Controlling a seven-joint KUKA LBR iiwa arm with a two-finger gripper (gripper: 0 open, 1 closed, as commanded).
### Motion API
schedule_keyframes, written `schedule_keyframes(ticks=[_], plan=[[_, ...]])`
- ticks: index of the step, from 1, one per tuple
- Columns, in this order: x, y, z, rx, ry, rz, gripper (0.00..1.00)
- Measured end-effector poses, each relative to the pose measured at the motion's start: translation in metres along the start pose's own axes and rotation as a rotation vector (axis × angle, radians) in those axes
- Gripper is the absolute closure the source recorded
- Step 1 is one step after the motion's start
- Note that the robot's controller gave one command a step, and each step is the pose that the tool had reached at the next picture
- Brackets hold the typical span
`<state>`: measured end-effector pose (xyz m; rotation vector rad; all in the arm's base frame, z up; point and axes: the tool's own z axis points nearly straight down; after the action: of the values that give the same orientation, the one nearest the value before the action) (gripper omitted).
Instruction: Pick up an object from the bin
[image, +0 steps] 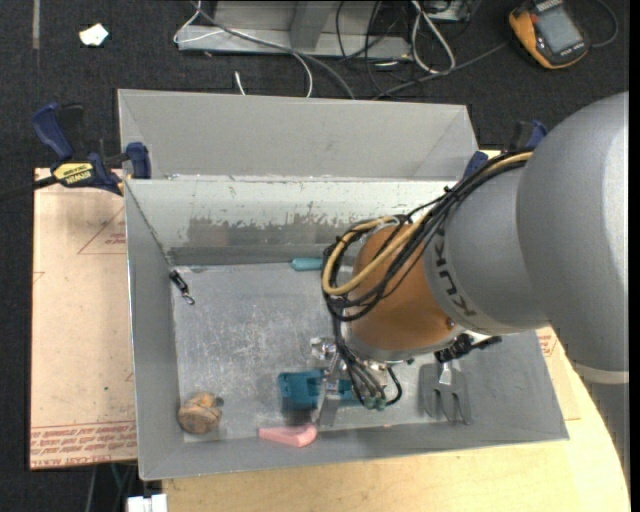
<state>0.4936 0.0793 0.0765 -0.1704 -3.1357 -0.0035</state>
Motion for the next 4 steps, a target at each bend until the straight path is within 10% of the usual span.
schedule_keyframes(ticks=[4], plan=[[0.0, -0.0001, 0.0, 0.0, 0.0, 0.0, 1.0]])
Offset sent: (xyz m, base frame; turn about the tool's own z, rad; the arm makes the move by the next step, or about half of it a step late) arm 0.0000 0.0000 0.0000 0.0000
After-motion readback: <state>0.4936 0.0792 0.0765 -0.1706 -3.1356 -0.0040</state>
